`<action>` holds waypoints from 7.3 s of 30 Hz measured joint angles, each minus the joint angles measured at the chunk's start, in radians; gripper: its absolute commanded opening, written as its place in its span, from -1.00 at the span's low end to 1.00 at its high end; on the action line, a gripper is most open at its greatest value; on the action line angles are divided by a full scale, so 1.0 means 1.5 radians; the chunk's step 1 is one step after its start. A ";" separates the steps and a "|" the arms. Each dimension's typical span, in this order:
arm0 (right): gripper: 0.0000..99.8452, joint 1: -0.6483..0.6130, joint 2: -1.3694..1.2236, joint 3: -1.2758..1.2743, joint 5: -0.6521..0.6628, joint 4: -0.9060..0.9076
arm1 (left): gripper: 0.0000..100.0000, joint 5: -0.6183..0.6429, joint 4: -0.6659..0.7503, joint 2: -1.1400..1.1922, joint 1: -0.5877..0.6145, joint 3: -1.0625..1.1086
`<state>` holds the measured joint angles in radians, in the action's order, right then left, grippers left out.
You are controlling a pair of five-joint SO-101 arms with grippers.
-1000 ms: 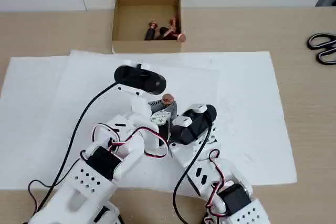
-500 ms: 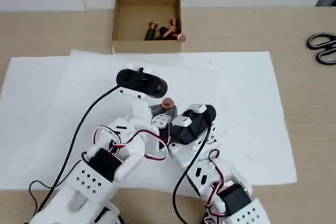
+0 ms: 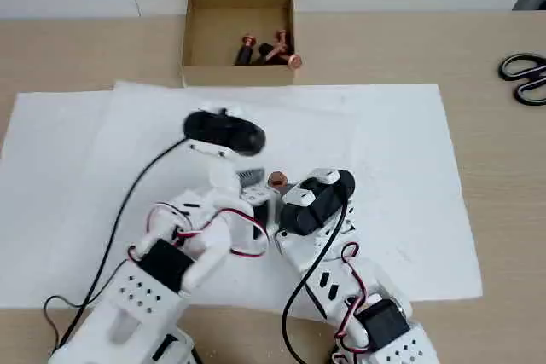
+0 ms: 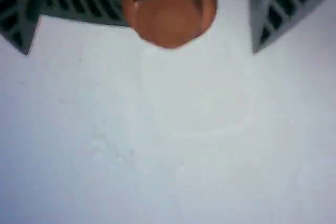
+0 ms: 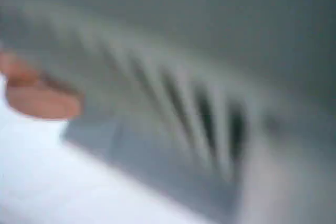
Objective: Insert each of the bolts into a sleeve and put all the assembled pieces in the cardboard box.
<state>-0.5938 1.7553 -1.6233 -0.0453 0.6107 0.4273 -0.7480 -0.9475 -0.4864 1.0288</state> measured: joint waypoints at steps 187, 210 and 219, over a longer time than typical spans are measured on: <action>-0.55 0.386 0.025 -0.034 0.075 0.216 | -0.68 -0.262 -0.238 -0.575 0.400 0.354; -0.55 0.385 0.025 -0.034 0.075 0.216 | -0.68 -0.262 -0.238 -0.575 0.400 0.400; -0.55 0.385 0.025 -0.034 0.075 0.216 | -0.68 -0.262 -0.238 -0.575 0.400 0.400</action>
<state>-0.0169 1.7921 -1.6740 0.0667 0.9344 0.0345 -1.1055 -1.8098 0.1135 1.6287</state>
